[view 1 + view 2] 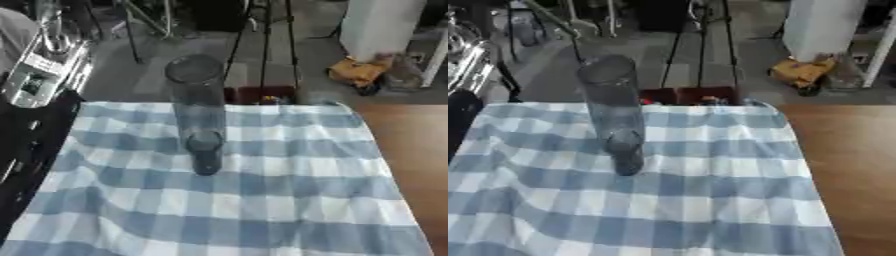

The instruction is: Arrange flowers into the vase.

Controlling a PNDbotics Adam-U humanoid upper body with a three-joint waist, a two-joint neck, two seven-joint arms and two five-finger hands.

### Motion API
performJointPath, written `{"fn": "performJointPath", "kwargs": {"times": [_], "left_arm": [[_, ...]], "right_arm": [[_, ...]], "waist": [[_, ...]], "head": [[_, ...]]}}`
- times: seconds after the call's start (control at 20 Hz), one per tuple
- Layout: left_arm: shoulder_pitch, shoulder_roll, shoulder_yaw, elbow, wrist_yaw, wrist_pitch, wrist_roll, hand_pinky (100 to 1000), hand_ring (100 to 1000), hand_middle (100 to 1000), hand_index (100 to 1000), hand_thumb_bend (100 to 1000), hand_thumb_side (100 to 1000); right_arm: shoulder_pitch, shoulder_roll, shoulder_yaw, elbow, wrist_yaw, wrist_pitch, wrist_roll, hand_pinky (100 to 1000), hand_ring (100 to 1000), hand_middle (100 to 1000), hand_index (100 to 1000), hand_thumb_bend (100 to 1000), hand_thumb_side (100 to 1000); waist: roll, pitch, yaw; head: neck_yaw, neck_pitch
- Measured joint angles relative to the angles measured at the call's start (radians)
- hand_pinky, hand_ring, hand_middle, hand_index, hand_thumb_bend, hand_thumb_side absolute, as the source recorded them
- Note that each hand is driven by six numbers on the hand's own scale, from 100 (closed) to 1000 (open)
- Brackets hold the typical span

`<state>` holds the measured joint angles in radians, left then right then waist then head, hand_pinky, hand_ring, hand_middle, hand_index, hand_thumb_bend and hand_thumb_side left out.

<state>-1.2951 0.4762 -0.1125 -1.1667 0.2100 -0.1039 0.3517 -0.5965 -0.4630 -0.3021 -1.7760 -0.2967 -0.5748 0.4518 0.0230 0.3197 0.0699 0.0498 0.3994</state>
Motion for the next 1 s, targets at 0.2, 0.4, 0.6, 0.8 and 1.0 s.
{"fn": "performJointPath", "kwargs": {"times": [0.2, 0.4, 0.6, 0.8, 1.0], "left_arm": [[0.000, 0.000, 0.000, -0.007, 0.001, 0.047, -0.007, 100, 100, 100, 194, 100, 615], [0.000, 0.000, -0.001, -0.013, 0.000, 0.073, -0.015, 100, 100, 100, 194, 100, 621], [0.000, 0.000, -0.001, -0.020, 0.006, 0.078, -0.015, 100, 100, 100, 194, 100, 627], [0.000, 0.000, -0.001, -0.026, 0.012, 0.070, -0.007, 100, 100, 100, 194, 100, 633], [0.000, -0.001, -0.001, -0.037, 0.035, 0.074, -0.003, 100, 100, 100, 193, 100, 644]], "right_arm": [[0.007, 0.000, 0.000, -0.005, 0.003, 0.005, -0.005, 682, 779, 768, 797, 100, 1000], [0.008, 0.001, 0.000, -0.006, 0.004, 0.009, -0.009, 681, 779, 767, 796, 100, 1000], [0.013, 0.001, -0.003, -0.009, 0.005, 0.014, -0.011, 681, 779, 767, 796, 100, 1000], [0.015, 0.001, -0.006, -0.012, 0.005, 0.015, -0.011, 681, 779, 767, 796, 100, 1000], [0.015, 0.001, -0.006, -0.012, 0.006, 0.016, -0.012, 681, 779, 768, 797, 100, 1000]], "waist": [[0.000, -0.006, 0.000], [0.000, -0.006, 0.001], [0.000, -0.006, 0.001], [0.000, -0.008, 0.002], [0.000, -0.009, 0.002]], "head": [[-0.001, 0.007], [-0.003, 0.012], [-0.003, 0.013], [-0.003, 0.013], [-0.003, 0.013]]}}
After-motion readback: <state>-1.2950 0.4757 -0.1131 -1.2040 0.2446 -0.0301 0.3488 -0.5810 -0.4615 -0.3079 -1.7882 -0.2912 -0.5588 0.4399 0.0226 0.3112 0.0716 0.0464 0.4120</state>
